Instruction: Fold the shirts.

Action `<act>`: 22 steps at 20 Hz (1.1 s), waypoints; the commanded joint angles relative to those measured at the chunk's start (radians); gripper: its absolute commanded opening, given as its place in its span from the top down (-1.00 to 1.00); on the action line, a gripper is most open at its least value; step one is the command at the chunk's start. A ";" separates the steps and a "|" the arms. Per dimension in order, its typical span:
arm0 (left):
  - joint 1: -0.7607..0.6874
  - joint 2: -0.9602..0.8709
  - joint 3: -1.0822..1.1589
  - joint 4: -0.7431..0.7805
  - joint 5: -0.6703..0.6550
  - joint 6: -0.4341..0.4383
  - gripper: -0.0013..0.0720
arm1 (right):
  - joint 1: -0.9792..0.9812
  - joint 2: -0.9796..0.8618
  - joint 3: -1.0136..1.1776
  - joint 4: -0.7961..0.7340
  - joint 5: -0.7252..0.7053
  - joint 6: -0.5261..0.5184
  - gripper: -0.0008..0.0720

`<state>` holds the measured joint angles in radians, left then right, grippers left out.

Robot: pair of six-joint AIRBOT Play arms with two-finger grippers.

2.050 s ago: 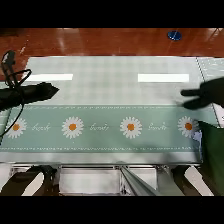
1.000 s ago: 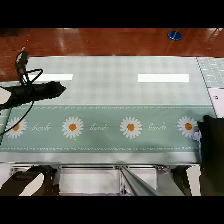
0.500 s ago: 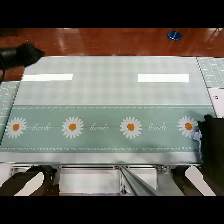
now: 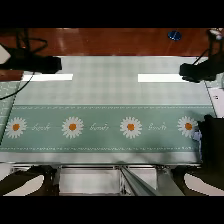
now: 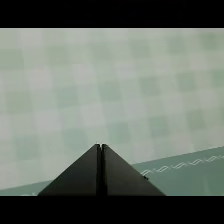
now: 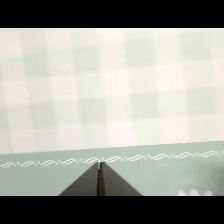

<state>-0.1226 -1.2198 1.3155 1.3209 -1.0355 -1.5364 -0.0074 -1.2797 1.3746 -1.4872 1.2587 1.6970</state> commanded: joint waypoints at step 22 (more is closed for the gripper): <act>-0.021 -0.084 -0.030 0.090 -0.046 -0.070 0.90 | 0.079 -0.094 0.002 -0.049 -0.009 0.003 0.89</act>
<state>-0.1432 -1.3018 1.2861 1.4101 -1.0809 -1.6077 0.0711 -1.3731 1.3758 -1.5375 1.2491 1.6997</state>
